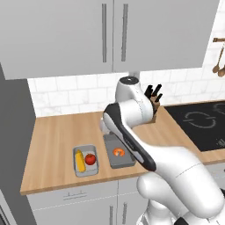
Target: Take the meat container that has the shrimp and place it on the second highest rack of the freezer. Then take the vegetable container that has the corn and tomato and place it on the highest rack of the freezer.
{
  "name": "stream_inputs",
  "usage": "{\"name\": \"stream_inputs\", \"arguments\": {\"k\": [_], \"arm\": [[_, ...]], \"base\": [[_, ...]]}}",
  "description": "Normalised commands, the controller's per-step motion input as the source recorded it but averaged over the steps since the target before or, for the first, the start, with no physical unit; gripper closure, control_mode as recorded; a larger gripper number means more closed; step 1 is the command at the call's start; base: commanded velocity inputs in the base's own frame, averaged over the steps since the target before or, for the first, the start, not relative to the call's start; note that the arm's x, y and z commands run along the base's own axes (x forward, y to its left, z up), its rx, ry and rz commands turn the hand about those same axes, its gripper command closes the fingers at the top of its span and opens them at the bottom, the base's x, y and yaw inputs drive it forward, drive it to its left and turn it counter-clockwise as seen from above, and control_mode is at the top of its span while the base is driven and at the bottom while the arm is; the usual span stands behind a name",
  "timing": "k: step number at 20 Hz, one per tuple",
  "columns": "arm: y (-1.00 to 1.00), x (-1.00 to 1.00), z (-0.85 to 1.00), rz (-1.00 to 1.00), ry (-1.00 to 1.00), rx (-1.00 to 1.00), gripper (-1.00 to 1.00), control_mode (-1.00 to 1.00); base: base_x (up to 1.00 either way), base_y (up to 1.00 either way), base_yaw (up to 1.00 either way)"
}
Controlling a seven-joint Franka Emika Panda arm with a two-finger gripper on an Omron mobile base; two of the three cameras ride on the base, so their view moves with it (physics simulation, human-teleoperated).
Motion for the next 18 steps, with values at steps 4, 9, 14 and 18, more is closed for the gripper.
{"name": "stream_inputs", "arguments": {"k": [4,9,14,18], "arm": [[0.01,0.32,-0.37,-0.16,0.00,0.06,-1.00,-1.00],[0.01,0.37,-0.45,-0.16,0.00,0.03,-1.00,-1.00],[0.00,0.13,-0.57,-0.10,0.01,0.03,-1.00,-1.00],[0.15,0.00,-0.61,-0.09,0.00,0.00,-1.00,-1.00]], "base": [[0.00,0.00,0.00],[0.00,0.00,0.00],[0.00,0.00,0.00],[0.00,0.00,0.00]]}}
